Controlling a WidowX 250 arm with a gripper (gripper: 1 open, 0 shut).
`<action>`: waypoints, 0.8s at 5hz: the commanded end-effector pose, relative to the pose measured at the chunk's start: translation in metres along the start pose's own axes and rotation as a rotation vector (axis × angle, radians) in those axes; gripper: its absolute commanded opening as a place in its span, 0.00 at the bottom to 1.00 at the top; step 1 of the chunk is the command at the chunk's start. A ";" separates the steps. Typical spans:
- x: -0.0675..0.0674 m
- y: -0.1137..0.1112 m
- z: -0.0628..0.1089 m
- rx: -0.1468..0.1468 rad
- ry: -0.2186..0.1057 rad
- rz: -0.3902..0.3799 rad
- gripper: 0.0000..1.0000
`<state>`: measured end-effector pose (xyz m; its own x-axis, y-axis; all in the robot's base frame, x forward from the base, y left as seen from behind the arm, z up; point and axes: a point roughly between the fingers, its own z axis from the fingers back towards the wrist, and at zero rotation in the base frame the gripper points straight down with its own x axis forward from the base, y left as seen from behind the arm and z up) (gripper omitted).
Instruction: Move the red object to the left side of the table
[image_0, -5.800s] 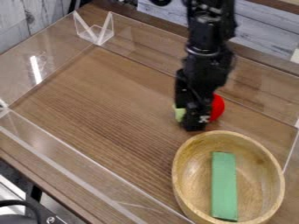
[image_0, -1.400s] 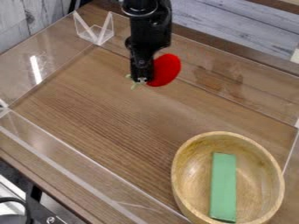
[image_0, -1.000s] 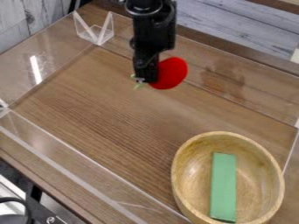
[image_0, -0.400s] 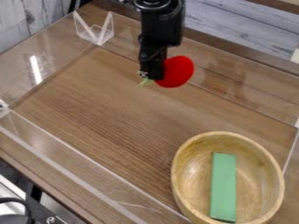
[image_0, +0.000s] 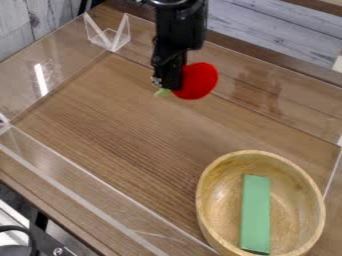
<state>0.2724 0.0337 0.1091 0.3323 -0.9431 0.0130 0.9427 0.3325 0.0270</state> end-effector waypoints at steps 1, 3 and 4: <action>-0.004 0.013 0.021 0.052 -0.014 0.013 0.00; -0.013 0.010 -0.004 0.044 -0.005 0.044 0.00; -0.027 -0.002 0.002 0.036 0.003 0.080 0.00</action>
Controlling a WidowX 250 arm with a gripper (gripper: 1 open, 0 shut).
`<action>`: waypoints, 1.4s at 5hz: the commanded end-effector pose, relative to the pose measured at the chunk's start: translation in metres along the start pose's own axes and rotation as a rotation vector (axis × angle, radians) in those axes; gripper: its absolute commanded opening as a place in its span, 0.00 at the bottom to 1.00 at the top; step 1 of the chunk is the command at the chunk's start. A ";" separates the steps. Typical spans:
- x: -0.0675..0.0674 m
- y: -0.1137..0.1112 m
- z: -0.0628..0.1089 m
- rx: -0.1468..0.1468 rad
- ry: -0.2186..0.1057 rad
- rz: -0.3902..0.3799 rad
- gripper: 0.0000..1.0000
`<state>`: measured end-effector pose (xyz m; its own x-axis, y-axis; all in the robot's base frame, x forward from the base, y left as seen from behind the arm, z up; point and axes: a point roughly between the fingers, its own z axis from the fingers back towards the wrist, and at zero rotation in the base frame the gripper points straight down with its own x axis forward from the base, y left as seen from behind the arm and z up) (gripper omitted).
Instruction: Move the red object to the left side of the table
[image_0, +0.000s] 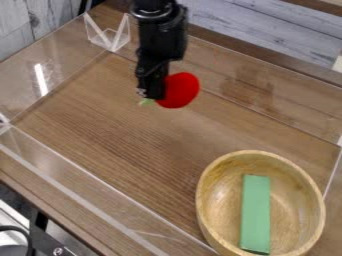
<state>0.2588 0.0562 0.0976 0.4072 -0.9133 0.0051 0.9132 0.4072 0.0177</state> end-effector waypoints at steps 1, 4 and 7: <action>-0.028 0.004 0.004 0.037 -0.001 0.024 0.00; -0.085 0.009 -0.020 0.007 0.009 0.048 0.00; -0.111 0.021 -0.038 -0.032 0.006 0.260 0.00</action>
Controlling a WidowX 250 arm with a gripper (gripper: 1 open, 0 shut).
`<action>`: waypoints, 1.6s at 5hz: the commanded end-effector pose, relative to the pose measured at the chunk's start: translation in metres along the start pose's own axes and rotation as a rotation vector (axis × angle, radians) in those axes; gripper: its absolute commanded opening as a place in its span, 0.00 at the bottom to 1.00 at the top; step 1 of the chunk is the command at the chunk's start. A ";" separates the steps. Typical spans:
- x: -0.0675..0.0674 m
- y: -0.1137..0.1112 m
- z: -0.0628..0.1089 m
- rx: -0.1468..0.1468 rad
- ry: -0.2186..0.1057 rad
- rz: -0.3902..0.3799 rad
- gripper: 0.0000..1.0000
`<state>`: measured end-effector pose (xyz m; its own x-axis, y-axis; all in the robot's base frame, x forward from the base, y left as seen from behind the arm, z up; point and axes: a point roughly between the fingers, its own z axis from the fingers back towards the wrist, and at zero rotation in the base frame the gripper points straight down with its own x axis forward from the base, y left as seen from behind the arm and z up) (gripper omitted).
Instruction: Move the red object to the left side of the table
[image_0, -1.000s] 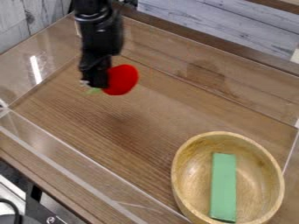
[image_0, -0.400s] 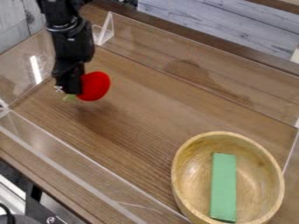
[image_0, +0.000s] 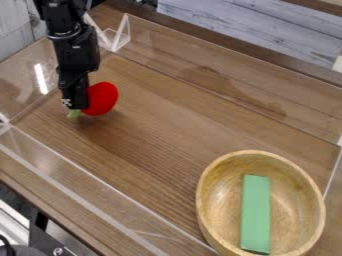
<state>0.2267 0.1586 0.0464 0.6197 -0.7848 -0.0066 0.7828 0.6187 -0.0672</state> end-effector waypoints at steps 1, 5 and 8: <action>0.002 0.011 0.021 0.043 -0.013 0.071 0.00; 0.000 0.011 0.012 -0.010 -0.039 0.310 0.00; -0.017 0.010 -0.011 -0.035 -0.061 0.447 0.00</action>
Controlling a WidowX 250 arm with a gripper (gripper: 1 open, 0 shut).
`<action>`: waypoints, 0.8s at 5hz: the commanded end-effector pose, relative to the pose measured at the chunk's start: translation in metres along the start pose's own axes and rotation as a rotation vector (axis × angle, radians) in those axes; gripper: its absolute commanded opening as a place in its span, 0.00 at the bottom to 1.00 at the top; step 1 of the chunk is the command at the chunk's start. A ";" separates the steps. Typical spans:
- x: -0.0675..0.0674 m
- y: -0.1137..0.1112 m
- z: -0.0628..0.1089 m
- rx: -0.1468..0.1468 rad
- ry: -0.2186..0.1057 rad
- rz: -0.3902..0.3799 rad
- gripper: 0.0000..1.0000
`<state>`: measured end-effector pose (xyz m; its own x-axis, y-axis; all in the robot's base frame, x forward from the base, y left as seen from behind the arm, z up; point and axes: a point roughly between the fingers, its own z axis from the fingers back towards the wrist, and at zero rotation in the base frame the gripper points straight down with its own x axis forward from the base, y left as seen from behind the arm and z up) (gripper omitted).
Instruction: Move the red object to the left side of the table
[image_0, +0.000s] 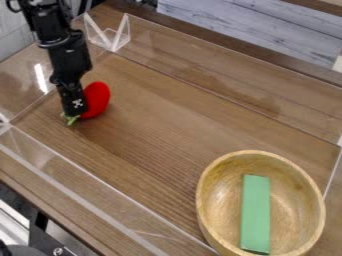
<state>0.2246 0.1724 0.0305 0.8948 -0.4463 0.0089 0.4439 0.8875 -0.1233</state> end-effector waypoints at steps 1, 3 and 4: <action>-0.005 0.004 0.008 0.016 -0.018 0.071 0.00; -0.003 -0.004 0.023 0.003 -0.044 0.230 0.00; 0.004 -0.012 0.035 -0.001 -0.060 0.329 0.00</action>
<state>0.2200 0.1619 0.0519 0.9918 -0.1269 -0.0144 0.1227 0.9781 -0.1679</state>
